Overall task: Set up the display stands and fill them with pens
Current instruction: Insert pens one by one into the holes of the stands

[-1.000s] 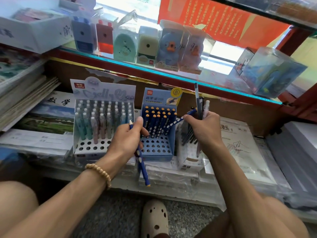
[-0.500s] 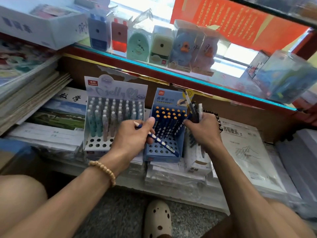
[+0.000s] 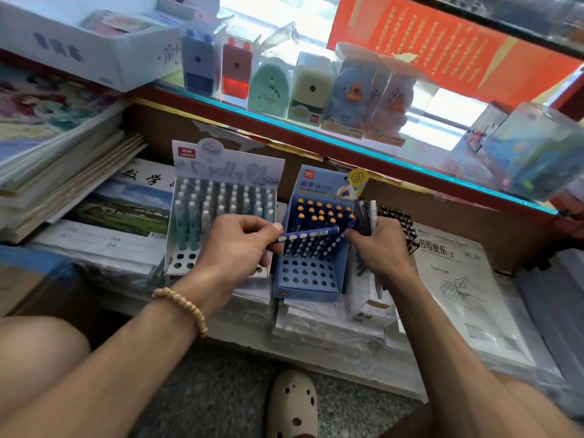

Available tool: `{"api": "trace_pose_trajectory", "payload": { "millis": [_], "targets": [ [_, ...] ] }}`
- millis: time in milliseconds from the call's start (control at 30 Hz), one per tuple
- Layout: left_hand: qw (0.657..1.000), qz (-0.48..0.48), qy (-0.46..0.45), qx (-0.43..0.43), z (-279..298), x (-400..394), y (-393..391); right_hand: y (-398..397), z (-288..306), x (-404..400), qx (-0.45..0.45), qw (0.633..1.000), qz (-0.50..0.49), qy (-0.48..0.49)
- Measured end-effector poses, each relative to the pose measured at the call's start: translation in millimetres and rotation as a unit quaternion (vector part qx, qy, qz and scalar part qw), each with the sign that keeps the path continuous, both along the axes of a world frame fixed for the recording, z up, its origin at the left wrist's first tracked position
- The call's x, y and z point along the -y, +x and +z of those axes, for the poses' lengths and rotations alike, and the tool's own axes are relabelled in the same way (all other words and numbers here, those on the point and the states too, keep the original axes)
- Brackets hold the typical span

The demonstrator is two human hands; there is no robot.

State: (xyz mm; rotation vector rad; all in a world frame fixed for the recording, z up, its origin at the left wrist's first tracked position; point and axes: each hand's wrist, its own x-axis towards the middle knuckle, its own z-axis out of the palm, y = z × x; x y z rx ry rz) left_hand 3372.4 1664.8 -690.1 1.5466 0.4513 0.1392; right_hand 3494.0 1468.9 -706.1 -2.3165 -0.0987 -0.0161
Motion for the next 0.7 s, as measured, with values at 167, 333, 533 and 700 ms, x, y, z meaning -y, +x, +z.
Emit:
{"api": "trace_pose_trajectory", "payload": {
  "millis": [167, 333, 533, 700],
  "targets": [
    [1.000, 0.008, -0.012, 0.000, 1, -5, -1, 1, 0, 0, -0.035, 0.999, -0.006, 0.037],
    [1.000, 0.009, -0.024, 0.004, 2, -6, -3, 0, -1, 0, -0.030, 0.996, -0.018, 0.082],
    [0.999, 0.010, -0.037, 0.009, 4, -7, -3, 3, -1, -8, 0.050, 0.999, 0.000, 0.004],
    [0.997, 0.017, -0.080, 0.003, 2, -7, -3, 0, -12, -14, 0.013, 0.998, 0.032, -0.050]
  ]
}}
